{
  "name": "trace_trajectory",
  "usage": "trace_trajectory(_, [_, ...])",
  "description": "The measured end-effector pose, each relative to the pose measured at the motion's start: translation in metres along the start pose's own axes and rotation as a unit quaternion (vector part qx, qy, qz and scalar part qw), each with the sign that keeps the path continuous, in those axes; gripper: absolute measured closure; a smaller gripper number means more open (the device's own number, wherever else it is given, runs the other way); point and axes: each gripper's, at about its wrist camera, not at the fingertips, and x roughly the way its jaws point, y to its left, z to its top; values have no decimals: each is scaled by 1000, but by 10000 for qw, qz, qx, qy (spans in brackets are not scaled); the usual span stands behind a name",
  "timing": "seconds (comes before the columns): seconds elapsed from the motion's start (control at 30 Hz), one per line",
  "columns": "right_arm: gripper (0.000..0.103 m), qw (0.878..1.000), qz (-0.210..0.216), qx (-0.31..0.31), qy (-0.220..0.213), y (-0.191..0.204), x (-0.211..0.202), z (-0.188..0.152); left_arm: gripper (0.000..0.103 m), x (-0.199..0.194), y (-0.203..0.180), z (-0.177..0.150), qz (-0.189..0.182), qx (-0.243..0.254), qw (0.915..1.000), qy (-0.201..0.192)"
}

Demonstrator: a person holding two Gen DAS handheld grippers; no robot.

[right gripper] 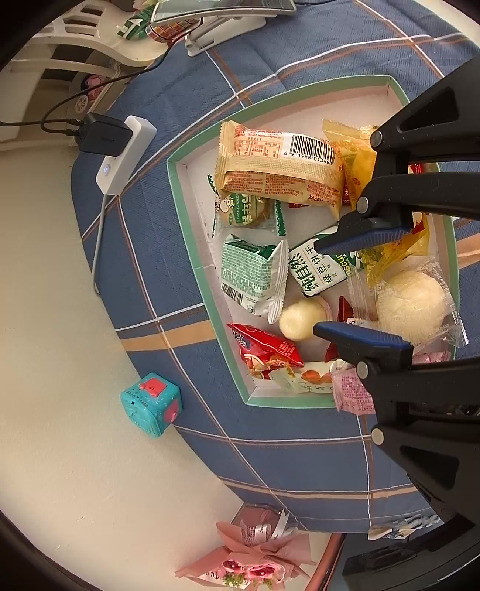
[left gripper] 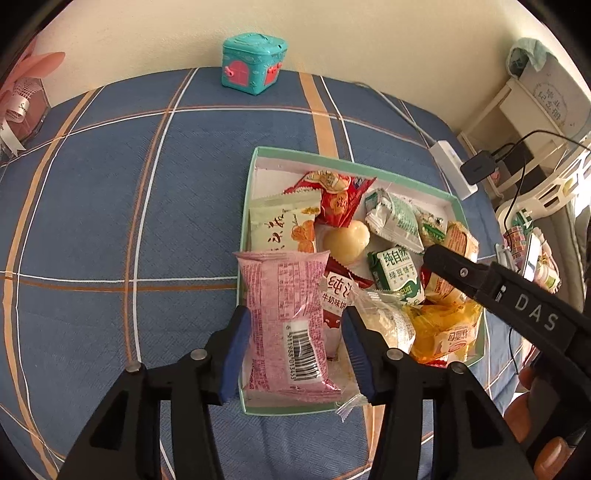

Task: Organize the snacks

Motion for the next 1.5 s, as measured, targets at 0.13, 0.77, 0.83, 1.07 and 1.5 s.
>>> trace_trajectory(0.13, [62,10000,4,-26,-13,1,-2,0,51,-10,11,5,-16,-203,9996,-190])
trace_trajectory(0.77, [62,9979,-130,-639,31,35,3,-12,30,-34,105,14,831,-1403,9842,-695])
trace_trajectory(0.83, [62,9973,-158,-715,32,40,4,-13,24,-34,107,15,835,-1437,9836,-706])
trace_trajectory(1.07, [25,9945,-412,-955,90,49,11,-16,12,-32,107,15,988,-1373,9829,-730])
trace_trajectory(1.5, [0,9918,-758,-1026,-50,48,13,-13,2,-27,111,16,1398,-1191,9796,-810])
